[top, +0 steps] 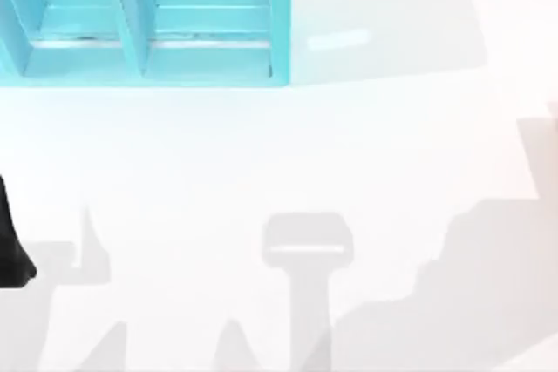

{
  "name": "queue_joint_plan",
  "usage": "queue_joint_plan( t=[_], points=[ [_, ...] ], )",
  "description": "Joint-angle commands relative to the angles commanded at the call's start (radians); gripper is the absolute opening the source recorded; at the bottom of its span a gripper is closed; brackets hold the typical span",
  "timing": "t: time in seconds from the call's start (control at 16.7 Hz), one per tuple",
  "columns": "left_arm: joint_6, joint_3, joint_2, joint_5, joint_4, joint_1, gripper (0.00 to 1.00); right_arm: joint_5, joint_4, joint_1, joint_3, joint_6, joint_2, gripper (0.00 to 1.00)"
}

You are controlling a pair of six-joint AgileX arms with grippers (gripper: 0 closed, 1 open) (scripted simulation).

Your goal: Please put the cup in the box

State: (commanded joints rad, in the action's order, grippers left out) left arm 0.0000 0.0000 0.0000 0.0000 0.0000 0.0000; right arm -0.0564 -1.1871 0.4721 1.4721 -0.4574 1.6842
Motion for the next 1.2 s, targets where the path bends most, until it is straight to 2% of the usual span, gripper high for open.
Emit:
queue_joint_plan(
  t=[0.42,0.72,1.2],
  points=[
    [0.0,0.0,0.0,0.0,0.0,0.0,1.0,0.0,0.178,-0.003,-0.154,0.007,0.022,0.0],
    [0.0,0.0,0.0,0.0,0.0,0.0,1.0,0.0,0.188,-0.003,-0.162,0.006,0.026,0.0],
    [0.0,0.0,0.0,0.0,0.0,0.0,1.0,0.0,0.188,-0.003,-0.162,0.006,0.026,0.6]
  ],
)
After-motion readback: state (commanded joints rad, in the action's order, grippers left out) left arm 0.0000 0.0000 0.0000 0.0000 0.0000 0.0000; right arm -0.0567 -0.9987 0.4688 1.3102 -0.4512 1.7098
